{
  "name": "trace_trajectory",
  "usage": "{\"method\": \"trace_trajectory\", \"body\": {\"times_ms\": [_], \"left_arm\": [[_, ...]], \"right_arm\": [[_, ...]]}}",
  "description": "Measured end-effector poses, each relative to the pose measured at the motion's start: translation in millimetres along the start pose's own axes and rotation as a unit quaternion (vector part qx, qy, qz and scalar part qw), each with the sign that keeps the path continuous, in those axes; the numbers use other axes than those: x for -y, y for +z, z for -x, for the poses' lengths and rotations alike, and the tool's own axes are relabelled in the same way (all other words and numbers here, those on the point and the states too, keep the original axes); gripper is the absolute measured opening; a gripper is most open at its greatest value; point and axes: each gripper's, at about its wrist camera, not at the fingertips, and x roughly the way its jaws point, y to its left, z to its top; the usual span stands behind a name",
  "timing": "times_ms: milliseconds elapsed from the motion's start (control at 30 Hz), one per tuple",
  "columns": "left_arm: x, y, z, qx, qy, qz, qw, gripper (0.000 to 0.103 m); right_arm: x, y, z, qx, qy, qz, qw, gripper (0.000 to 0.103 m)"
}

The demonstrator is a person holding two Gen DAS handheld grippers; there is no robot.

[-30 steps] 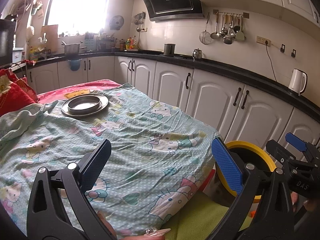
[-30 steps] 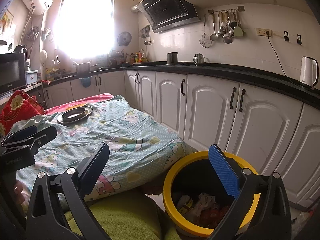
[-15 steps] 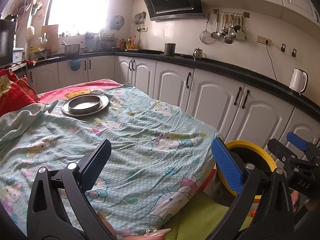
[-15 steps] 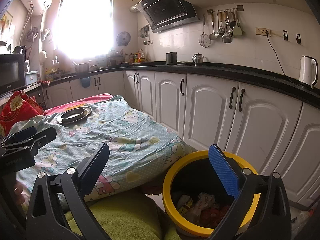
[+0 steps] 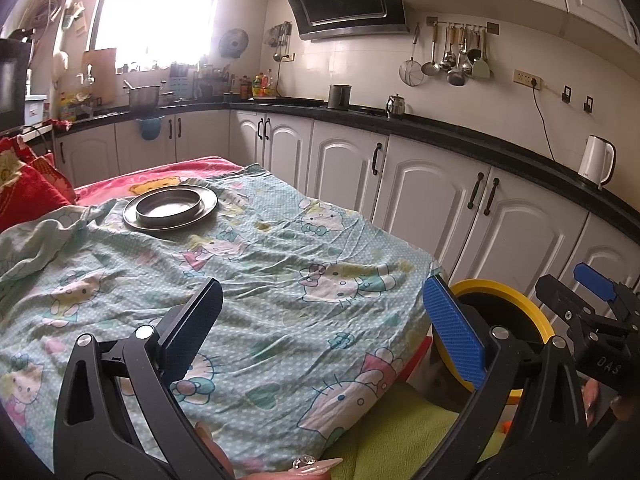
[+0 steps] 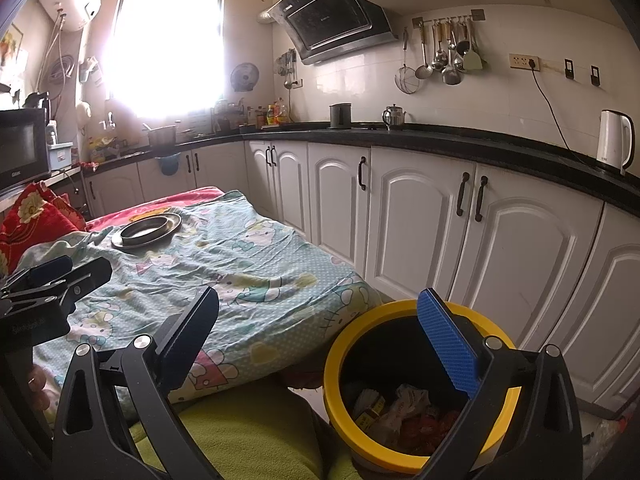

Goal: Collect trash

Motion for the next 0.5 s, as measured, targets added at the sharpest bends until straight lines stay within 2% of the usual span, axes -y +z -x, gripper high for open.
{"method": "trace_trajectory", "body": {"times_ms": [267,433,500], "left_arm": [[-1.4,-3.4,-6.7,-0.014,0.002,0.003,0.9999,0.092],[-6.2,-4.0,-13.6,-0.032,0.031,0.001,0.9990,0.092],[-17.7,-3.4,-13.7,-0.041,0.032,0.020,0.9984,0.092]], "right_arm": [[0.1,0.3,0.0,-0.002,0.000,-0.001,1.000,0.097],[2.1,1.4,-1.1,-0.003,0.002,-0.009,1.000,0.097],[-1.0,6.8,-6.1,-0.009,0.014,-0.015,1.000,0.097]]}}
